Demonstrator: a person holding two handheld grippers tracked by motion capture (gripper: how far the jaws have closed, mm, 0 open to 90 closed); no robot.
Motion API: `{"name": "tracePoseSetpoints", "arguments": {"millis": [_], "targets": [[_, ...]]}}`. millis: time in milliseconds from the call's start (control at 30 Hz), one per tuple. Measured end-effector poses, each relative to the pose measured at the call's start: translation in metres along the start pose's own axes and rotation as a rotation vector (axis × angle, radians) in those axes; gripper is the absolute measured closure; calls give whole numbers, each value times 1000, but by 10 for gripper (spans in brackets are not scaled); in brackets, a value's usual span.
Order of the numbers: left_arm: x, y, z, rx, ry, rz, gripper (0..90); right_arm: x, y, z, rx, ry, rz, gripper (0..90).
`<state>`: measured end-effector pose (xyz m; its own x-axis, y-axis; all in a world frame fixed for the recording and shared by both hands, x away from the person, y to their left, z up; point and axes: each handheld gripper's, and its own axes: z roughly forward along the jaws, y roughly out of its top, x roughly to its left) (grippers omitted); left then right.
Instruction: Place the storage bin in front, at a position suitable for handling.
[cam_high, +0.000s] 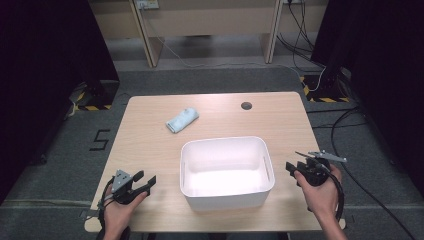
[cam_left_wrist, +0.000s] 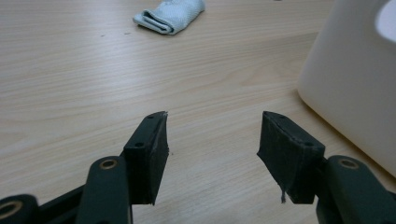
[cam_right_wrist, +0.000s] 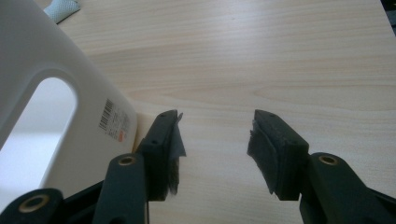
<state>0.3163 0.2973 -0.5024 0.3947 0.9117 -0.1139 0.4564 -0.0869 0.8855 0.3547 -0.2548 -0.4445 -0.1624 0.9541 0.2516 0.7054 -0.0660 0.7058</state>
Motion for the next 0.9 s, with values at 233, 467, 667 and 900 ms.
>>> {"name": "tracePoseSetpoints", "arguments": {"millis": [233,467,667,900], "targets": [[-10,14,1,-13,-39,-2,422,3,6,0,-8,3,-1,521],[-28,35,1,-25,-109,-9,428,6,16,-3,-27,5,-14,526],[-33,55,-6,-44,-120,18,435,12,21,-7,-26,15,-18,530],[-39,73,-13,-47,-153,22,443,22,27,-8,3,40,-22,614]]}}
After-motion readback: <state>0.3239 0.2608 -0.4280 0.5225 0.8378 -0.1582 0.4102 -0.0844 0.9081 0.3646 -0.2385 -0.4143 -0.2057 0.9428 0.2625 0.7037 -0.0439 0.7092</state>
